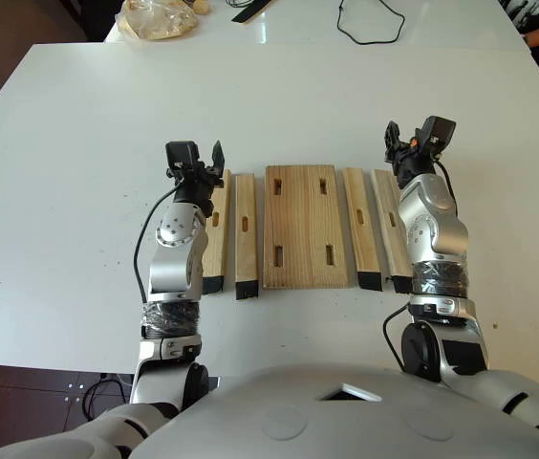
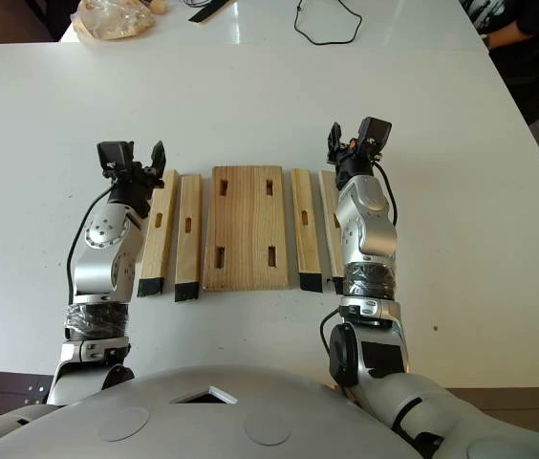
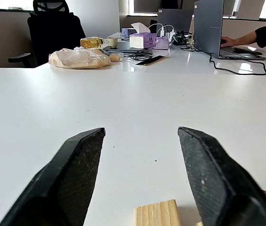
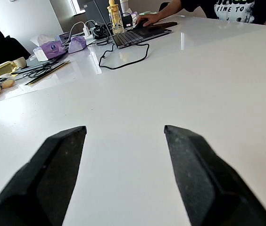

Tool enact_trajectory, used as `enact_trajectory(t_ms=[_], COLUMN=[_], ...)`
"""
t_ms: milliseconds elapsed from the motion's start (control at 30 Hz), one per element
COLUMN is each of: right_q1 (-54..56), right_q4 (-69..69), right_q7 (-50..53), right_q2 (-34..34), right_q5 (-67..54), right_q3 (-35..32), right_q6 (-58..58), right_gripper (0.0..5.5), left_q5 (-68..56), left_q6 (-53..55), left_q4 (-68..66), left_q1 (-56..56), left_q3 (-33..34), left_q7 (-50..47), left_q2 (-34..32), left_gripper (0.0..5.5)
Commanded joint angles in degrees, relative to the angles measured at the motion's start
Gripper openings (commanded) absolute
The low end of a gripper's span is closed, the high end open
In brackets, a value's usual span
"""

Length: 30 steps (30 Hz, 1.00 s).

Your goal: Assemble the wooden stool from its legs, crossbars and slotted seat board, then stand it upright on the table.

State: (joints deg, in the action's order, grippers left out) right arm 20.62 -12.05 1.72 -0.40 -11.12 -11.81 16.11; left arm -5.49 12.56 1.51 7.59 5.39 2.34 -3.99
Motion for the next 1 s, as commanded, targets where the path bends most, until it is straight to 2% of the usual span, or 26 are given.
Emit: enact_trajectory(t_ms=[33, 667, 1000], right_q1=[-0.41, -5.99, -8.46], right_q4=[0.54, 7.87, 10.03], right_q7=[0.17, 0.19, 0.0], right_q2=[-0.27, -1.23, -0.98], right_q5=[0.2, 5.3, 8.58], right_q3=[0.4, 5.96, 9.7], right_q6=[0.45, -0.16, -3.32], right_gripper=[3.07, 3.07, 3.07], left_q5=[0.16, -0.12, -1.07], left_q6=[1.22, 5.9, 4.73], left_q4=[1.12, 8.28, 8.88], left_q1=[-0.35, -2.87, -3.19], left_q3=[0.09, -1.21, -1.39], left_q7=[-0.64, 0.72, 1.62], left_q2=[0.06, -1.03, -0.16], left_gripper=[2.87, 2.87, 2.87])
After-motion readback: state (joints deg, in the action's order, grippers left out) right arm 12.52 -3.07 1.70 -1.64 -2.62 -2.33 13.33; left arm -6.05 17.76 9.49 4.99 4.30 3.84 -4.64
